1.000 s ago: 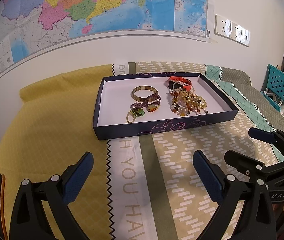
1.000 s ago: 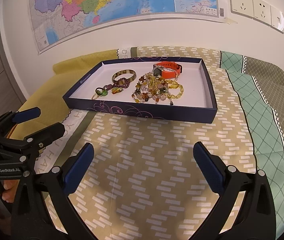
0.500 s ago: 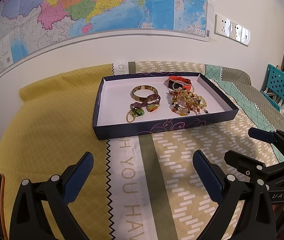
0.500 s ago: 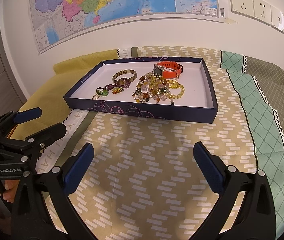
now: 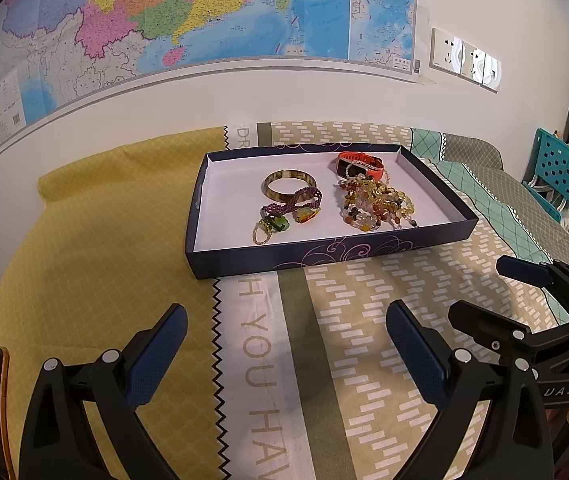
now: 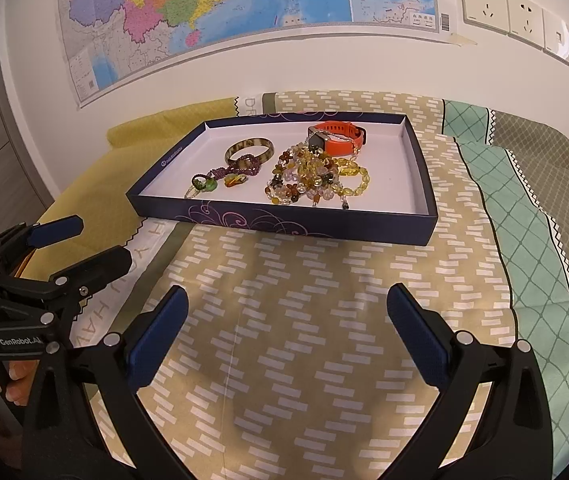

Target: Organize jewelry

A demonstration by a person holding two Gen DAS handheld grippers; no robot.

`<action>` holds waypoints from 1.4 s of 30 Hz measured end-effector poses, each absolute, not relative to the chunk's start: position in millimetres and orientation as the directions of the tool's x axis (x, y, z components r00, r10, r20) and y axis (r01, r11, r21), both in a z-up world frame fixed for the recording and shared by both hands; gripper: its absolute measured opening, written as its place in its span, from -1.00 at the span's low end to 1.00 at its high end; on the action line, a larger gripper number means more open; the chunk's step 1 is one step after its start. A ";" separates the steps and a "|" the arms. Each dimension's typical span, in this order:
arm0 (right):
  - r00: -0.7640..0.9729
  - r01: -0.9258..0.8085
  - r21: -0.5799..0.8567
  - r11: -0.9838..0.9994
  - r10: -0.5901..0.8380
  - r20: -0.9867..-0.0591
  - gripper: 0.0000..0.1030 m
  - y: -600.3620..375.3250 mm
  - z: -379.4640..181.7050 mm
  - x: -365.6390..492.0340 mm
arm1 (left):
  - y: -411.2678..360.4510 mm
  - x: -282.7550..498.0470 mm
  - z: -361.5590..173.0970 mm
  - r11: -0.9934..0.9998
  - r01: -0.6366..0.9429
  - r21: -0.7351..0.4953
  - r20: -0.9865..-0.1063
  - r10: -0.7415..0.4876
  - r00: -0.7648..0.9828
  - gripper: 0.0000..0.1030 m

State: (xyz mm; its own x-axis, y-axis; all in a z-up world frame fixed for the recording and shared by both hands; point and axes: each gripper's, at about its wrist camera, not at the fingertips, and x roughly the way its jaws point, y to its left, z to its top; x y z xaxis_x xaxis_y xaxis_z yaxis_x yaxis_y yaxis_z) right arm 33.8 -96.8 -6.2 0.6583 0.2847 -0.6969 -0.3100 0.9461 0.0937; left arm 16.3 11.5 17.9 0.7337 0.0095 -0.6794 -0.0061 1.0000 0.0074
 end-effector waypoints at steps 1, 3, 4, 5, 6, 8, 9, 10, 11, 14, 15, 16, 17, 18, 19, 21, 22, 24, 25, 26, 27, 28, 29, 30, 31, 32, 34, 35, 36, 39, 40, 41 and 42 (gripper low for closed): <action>0.658 -0.309 0.094 0.946 0.284 -0.697 0.91 -96.8 -6.4 34.1 | 11.8 16.0 18.1 1.000 -0.007 0.008 -0.679 0.011 0.734 0.87; 0.659 -0.309 0.095 0.946 0.285 -0.696 0.91 -96.8 -6.1 33.7 | 12.1 16.2 18.4 1.000 -0.007 0.007 -0.679 0.010 0.734 0.87; 0.658 -0.309 0.096 0.946 0.286 -0.696 0.90 -96.5 -6.1 33.7 | 12.1 16.2 18.4 1.000 -0.007 0.007 -0.680 0.010 0.733 0.87; 0.658 -0.308 0.095 0.947 0.284 -0.697 0.90 -96.1 -6.3 33.8 | 11.7 16.3 17.9 1.000 -0.007 0.007 -0.680 0.010 0.733 0.87; 0.659 -0.309 0.094 0.946 0.285 -0.696 0.91 -96.9 -6.1 34.0 | 11.6 16.1 18.2 1.000 -0.008 0.008 -0.679 0.011 0.734 0.87; 0.658 -0.310 0.094 0.946 0.284 -0.697 0.91 -96.8 -6.3 34.2 | 11.9 16.2 18.1 1.000 -0.007 0.007 -0.679 0.010 0.734 0.87; 0.659 -0.309 0.093 0.946 0.284 -0.697 0.91 -96.9 -6.1 34.0 | 12.1 16.2 18.5 1.000 -0.007 0.007 -0.680 0.010 0.733 0.87; 0.658 -0.311 0.095 0.946 0.286 -0.697 0.90 -97.2 -6.2 34.3 | 12.2 16.0 18.7 1.000 -0.008 0.008 -0.679 0.011 0.734 0.87; 0.658 -0.310 0.094 0.946 0.285 -0.697 0.90 -97.2 -6.4 34.3 | 12.3 16.0 18.8 1.000 -0.008 0.008 -0.679 0.011 0.734 0.87; 0.658 -0.309 0.095 0.946 0.285 -0.697 0.91 -97.3 -6.3 34.1 | 12.4 16.0 18.9 1.000 -0.008 0.007 -0.679 0.011 0.734 0.87; 0.657 -0.309 0.094 0.946 0.284 -0.698 0.91 -97.1 -5.8 34.1 | 12.1 16.0 18.2 1.000 -0.008 0.007 -0.679 0.011 0.734 0.87; 0.657 -0.309 0.094 0.946 0.284 -0.698 0.91 -97.2 -5.5 34.2 | 12.2 16.0 18.1 1.000 -0.008 0.007 -0.679 0.011 0.734 0.87; 0.657 -0.310 0.095 0.946 0.286 -0.698 0.91 -97.3 -5.7 34.3 | 11.8 16.0 17.5 1.000 -0.009 0.005 -0.679 0.010 0.734 0.87; 0.658 -0.310 0.094 0.946 0.285 -0.697 0.90 -97.0 -5.7 34.0 | 11.9 16.2 17.1 1.000 -0.009 0.005 -0.680 0.010 0.733 0.87; 0.659 -0.308 0.093 0.947 0.283 -0.697 0.91 -96.8 -5.7 33.8 | 11.9 16.3 16.8 1.000 -0.009 0.005 -0.681 0.010 0.733 0.87; 0.658 -0.309 0.094 0.947 0.284 -0.698 0.90 -97.4 -5.8 34.5 | 12.2 16.0 16.8 1.000 -0.007 0.001 -0.681 0.006 0.733 0.87; 0.657 -0.307 0.093 0.947 0.282 -0.699 0.91 -96.7 -6.0 34.4 | 12.1 15.7 16.5 1.000 -0.006 0.001 -0.681 0.005 0.732 0.87; 0.657 -0.308 0.095 0.947 0.284 -0.698 0.91 -97.2 -5.1 34.2 | 12.1 15.9 16.5 1.000 -0.006 0.002 -0.681 0.006 0.732 0.87; 0.657 -0.307 0.093 0.947 0.282 -0.699 0.91 -97.0 -5.4 34.2 | 12.0 16.0 16.5 1.000 -0.006 0.001 -0.682 0.005 0.731 0.87; 0.658 -0.306 0.092 0.948 0.280 -0.699 0.90 -97.0 -5.5 34.0 | 11.7 15.9 16.1 1.000 -0.006 0.002 -0.683 0.006 0.730 0.87; 0.657 -0.307 0.093 0.947 0.282 -0.699 0.90 -97.1 -5.4 33.9 | 12.0 15.9 16.2 1.000 -0.007 0.002 -0.683 0.006 0.730 0.87; 0.657 -0.307 0.094 0.947 0.282 -0.699 0.91 -96.9 -5.4 33.8 | 12.5 15.8 16.5 1.000 -0.007 0.001 -0.683 0.006 0.730 0.87; 0.657 -0.306 0.094 0.947 0.282 -0.700 0.91 -96.6 -5.3 33.9 | 12.4 15.9 16.4 1.000 -0.006 0.000 -0.684 0.004 0.729 0.87; 0.656 -0.306 0.094 0.947 0.282 -0.700 0.91 -96.8 -5.2 34.0 | 12.3 15.8 16.2 1.000 -0.006 0.000 -0.684 0.005 0.729 0.87; 0.656 -0.307 0.096 0.947 0.284 -0.699 0.91 -97.1 -5.3 34.3 | 12.2 15.5 16.0 1.000 -0.007 0.001 -0.684 0.005 0.729 0.87; 0.655 -0.308 0.095 0.947 0.284 -0.700 0.91 -96.1 -5.1 34.2 | 12.3 15.5 15.9 1.000 -0.006 0.000 -0.685 0.005 0.729 0.87; 0.654 -0.307 0.095 0.947 0.283 -0.701 0.90 -96.7 -6.1 34.7 | 12.5 15.2 15.8 1.000 -0.007 0.000 -0.685 0.005 0.728 0.87; 0.655 -0.308 0.096 0.946 0.284 -0.701 0.90 -96.8 -6.0 34.7 | 12.4 14.7 15.9 1.000 -0.007 0.000 -0.684 0.005 0.729 0.87; 0.654 -0.309 0.095 0.946 0.284 -0.701 0.90 -96.2 -6.3 34.7 | 12.7 15.3 15.8 1.000 -0.006 -0.002 -0.684 0.003 0.729 0.87; 0.655 -0.308 0.097 0.946 0.285 -0.700 0.90 -96.6 -6.3 34.6 | 12.2 15.2 15.7 1.000 -0.007 0.000 -0.685 0.005 0.729 0.87; 0.655 -0.307 0.096 0.947 0.284 -0.700 0.90 -96.7 -6.2 34.5 | 12.6 15.4 15.4 1.000 -0.007 -0.001 -0.685 0.005 0.728 0.87; 0.655 -0.308 0.097 0.947 0.285 -0.700 0.91 -96.8 -6.1 34.6 | 12.9 15.5 15.6 1.000 -0.007 0.000 -0.685 0.005 0.729 0.87; 0.655 -0.309 0.097 0.946 0.286 -0.700 0.91 -96.3 -6.2 34.5 | 12.4 15.1 15.5 1.000 -0.008 0.001 -0.684 0.006 0.729 0.87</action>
